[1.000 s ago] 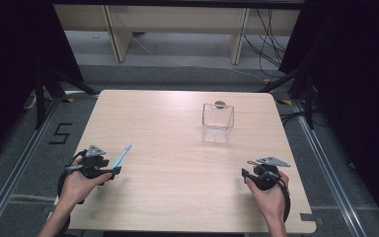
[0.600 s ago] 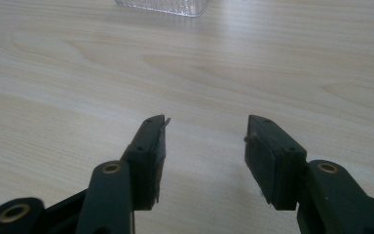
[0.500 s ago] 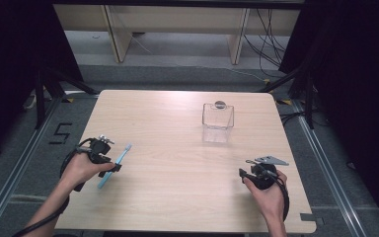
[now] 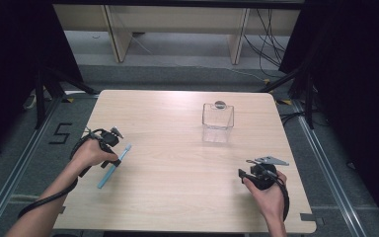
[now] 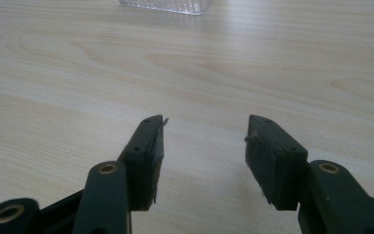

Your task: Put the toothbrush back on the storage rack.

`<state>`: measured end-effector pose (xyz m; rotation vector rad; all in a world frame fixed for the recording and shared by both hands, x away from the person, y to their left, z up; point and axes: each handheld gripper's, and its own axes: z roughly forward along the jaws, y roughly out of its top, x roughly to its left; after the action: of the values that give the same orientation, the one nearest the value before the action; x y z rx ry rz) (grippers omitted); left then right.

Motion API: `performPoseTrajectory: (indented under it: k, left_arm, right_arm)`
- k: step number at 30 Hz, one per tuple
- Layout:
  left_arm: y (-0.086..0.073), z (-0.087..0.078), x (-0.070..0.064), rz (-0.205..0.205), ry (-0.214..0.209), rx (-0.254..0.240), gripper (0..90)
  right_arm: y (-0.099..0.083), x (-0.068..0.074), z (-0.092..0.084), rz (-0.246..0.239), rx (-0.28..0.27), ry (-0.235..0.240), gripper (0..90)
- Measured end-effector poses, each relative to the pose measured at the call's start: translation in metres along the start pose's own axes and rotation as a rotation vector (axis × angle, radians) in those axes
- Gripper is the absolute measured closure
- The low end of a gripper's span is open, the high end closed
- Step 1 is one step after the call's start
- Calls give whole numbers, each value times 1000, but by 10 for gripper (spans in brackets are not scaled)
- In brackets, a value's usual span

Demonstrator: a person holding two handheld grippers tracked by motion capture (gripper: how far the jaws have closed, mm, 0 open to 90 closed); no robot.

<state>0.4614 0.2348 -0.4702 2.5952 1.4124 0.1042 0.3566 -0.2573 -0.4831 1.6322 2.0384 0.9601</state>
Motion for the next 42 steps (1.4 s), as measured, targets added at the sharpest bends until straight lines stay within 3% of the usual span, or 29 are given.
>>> performPoseTrajectory:
  k: [5,6,8,13,18,34,41,42]
  left_arm:
    - [0,7,-1,-1,-2,24,642]
    - [-2,9,-2,-9,1,2,646]
    - [-1,8,-1,2,3,34,654]
    - [0,10,0,1,5,40,666]
    - [0,11,0,-1,5,22,678]
    - [1,12,-1,21,11,64,770]
    - [2,13,-2,20,19,70,778]
    - [2,12,-2,25,19,71,780]
  right_arm:
    - [0,1,2,2,-15,13,487]
    - [0,0,2,-1,-15,15,487]
    - [0,1,2,5,-18,13,486]
    - [0,1,3,0,-11,26,483]
    - [0,3,1,0,3,7,482]
    - [0,2,2,-13,1,2,479]
    - [0,4,3,4,-2,27,479]
    - [-1,2,3,-16,-4,17,479]
